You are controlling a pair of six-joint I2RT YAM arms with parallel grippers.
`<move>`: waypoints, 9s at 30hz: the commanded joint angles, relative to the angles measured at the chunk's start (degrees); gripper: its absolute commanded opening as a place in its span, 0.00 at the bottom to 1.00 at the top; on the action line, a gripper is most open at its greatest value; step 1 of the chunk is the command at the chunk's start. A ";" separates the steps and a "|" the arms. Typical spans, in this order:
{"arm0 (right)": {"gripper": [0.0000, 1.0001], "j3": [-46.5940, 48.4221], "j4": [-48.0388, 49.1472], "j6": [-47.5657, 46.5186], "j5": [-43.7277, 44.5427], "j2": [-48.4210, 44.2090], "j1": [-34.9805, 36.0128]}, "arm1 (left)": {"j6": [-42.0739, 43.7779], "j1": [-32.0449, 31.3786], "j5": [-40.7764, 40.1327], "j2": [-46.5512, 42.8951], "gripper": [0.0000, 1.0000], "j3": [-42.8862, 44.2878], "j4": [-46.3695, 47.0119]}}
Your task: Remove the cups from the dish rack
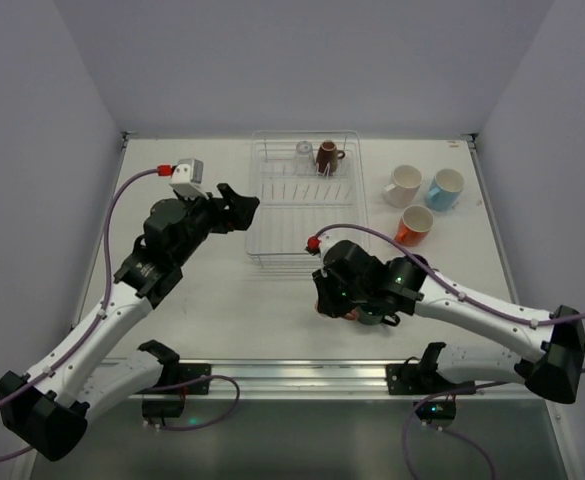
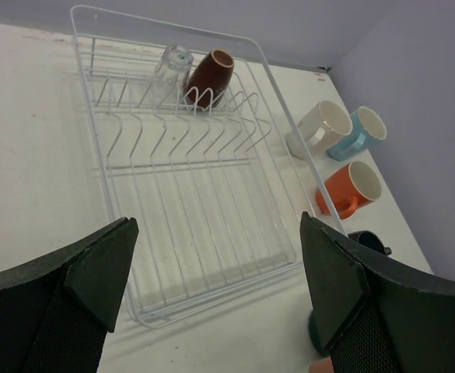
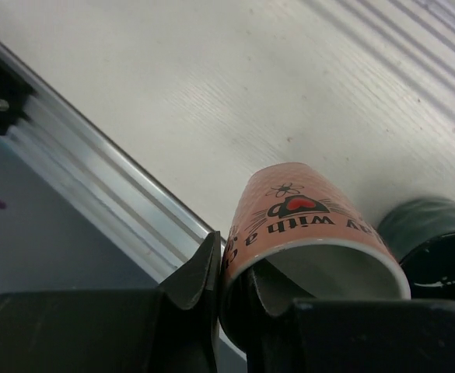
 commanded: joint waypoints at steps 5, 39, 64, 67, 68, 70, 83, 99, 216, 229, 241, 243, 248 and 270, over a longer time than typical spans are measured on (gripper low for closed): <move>0.00 6.08 -1.88 -0.44 11.05 13.40 5.28 | 2.85 -0.10 -5.71 -0.72 0.91 -1.97 -3.10; 0.59 6.53 4.01 -2.11 10.10 -5.53 -1.80 | 3.37 -4.66 -9.05 14.02 0.90 7.77 5.25; 0.25 -9.21 23.35 2.10 -1.16 -23.58 -25.21 | 17.26 -4.41 -17.13 74.77 0.85 66.65 -3.63; 0.25 -9.65 23.35 1.93 -1.43 -23.84 -25.30 | 17.88 -3.70 -17.84 78.73 0.84 71.04 -3.45; 0.25 -9.74 23.44 1.93 -1.34 -23.93 -25.30 | 17.97 -3.44 -17.75 80.39 0.84 72.11 -3.63; 0.25 -10.09 24.05 2.02 -1.60 -24.02 -25.30 | 18.14 -3.09 -17.93 81.81 0.84 74.13 -3.63; 0.25 -10.09 25.11 2.19 -3.01 -22.88 -25.30 | 18.94 -2.82 -18.28 89.98 0.83 80.02 -0.47; 0.25 -9.56 25.99 2.98 -6.52 -19.62 -25.39 | 20.69 -1.50 -18.02 94.20 0.68 82.93 5.33; 0.00 -1.92 8.06 -1.14 7.54 -9.62 -59.56 | 6.27 -2.21 12.30 -16.01 1.00 -5.05 -12.58; 0.00 14.23 11.49 -1.41 2.80 22.70 -72.85 | 12.60 -6.86 7.83 -21.28 1.00 -9.45 -17.25; 0.04 14.26 11.13 -2.03 1.82 33.20 -72.67 | 13.05 -9.15 4.48 -22.34 1.00 -9.09 -18.22; 0.06 14.34 10.87 -1.94 1.74 34.51 -72.59 | 13.05 -9.15 4.13 -22.43 1.00 -9.09 -18.13; 0.21 15.49 9.82 -1.76 1.82 36.45 -70.83 | 13.05 -9.15 3.87 -21.99 1.00 -9.01 -18.22; 0.52 5.05 19.55 5.35 2.47 -1.47 -68.98 | 10.95 -7.92 5.36 -10.24 1.00 -5.33 -14.27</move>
